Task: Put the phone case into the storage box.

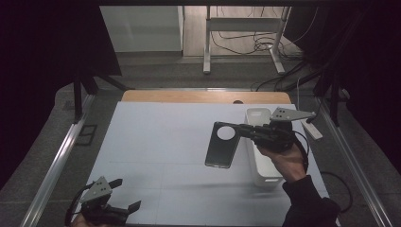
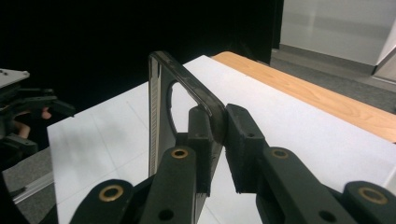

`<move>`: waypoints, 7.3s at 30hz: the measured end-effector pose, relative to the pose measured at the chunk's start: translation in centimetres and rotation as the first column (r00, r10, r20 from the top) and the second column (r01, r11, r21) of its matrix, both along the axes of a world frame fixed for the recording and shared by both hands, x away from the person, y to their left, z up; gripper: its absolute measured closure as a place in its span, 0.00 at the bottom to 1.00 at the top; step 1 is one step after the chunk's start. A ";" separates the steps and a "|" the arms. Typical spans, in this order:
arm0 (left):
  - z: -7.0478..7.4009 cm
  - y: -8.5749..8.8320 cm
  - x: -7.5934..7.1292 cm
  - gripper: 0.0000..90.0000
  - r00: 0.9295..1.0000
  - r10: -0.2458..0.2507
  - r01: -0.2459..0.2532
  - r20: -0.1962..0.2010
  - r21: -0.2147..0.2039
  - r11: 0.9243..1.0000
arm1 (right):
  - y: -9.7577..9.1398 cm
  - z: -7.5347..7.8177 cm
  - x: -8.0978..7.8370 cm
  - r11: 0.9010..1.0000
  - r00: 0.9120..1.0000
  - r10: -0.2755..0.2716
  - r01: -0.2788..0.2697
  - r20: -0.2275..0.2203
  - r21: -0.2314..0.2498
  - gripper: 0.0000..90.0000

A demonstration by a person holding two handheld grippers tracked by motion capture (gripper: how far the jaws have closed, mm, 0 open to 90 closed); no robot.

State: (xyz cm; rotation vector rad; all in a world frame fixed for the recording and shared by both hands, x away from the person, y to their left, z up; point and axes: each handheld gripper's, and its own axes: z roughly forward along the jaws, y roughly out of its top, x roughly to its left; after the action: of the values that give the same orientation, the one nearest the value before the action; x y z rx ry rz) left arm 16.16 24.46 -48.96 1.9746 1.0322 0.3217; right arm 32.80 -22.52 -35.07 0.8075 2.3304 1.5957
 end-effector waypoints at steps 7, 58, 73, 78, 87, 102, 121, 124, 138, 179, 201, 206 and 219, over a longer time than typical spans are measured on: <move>-0.2 0.4 -0.4 0.00 1.000 0.023 -0.023 -0.002 0.017 1.000 | -0.8 0.5 0.8 1.000 1.000 -0.024 0.024 0.011 -0.006 0.90; -1.3 1.3 -1.3 0.00 1.000 0.012 -0.012 -0.015 -0.006 1.000 | -6.7 4.1 7.4 0.983 0.982 -0.167 0.173 0.090 -0.066 0.90; -1.3 1.2 -1.3 0.00 1.000 0.011 -0.011 -0.012 0.005 1.000 | -8.7 4.2 9.9 0.974 0.974 -0.198 0.209 0.115 -0.092 0.90; -1.3 1.2 -1.3 0.00 1.000 0.014 -0.014 -0.010 0.005 1.000 | -9.5 3.9 10.8 0.971 0.971 -0.208 0.220 0.118 -0.098 0.90; -1.3 1.1 -1.3 0.00 1.000 0.012 -0.012 -0.010 0.011 1.000 | -10.1 3.3 12.4 0.969 0.971 -0.205 0.220 0.126 -0.115 0.89; -1.3 1.1 -1.3 0.00 1.000 0.010 -0.010 -0.014 0.013 1.000 | -10.6 1.4 14.8 0.963 0.973 -0.190 0.211 0.131 -0.165 0.90; -1.4 1.2 -1.3 0.00 1.000 0.011 -0.010 -0.018 0.011 1.000 | -10.2 -2.0 16.8 0.964 0.981 -0.143 0.168 0.127 -0.206 0.90; -1.4 1.2 -1.3 0.00 1.000 0.011 -0.011 -0.019 0.010 1.000 | -10.2 -2.4 17.1 0.963 0.983 -0.136 0.162 0.127 -0.216 0.90; -1.4 1.2 -1.3 0.00 1.000 0.009 -0.009 -0.023 0.005 1.000 | -9.9 -3.7 17.8 0.959 0.983 -0.116 0.149 0.145 -0.240 0.90; -1.4 1.2 -1.3 0.00 1.000 0.008 -0.008 -0.025 0.005 1.000 | -9.8 -5.1 17.8 0.920 0.958 -0.259 0.285 0.126 -0.270 0.64; -1.3 1.5 -1.2 0.00 0.999 0.041 -0.041 -0.019 0.004 0.999 | -9.9 -4.3 15.4 0.928 0.954 -0.300 0.291 -0.004 -0.231 0.44; -1.3 1.5 -1.2 0.00 0.998 0.052 -0.052 -0.021 0.006 0.999 | -9.7 -4.2 14.6 0.937 0.959 -0.280 0.261 -0.053 -0.233 0.46; -1.3 1.4 -1.2 0.00 0.998 0.061 -0.061 -0.025 0.015 0.998 | -9.0 -3.7 12.2 0.944 0.954 -0.286 0.263 -0.095 -0.198 0.33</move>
State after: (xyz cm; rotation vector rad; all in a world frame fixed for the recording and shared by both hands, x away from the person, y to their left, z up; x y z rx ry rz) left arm 14.97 25.83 -50.31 1.9668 1.1111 0.3384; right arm 45.00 -31.50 -38.74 1.1557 2.2792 1.2284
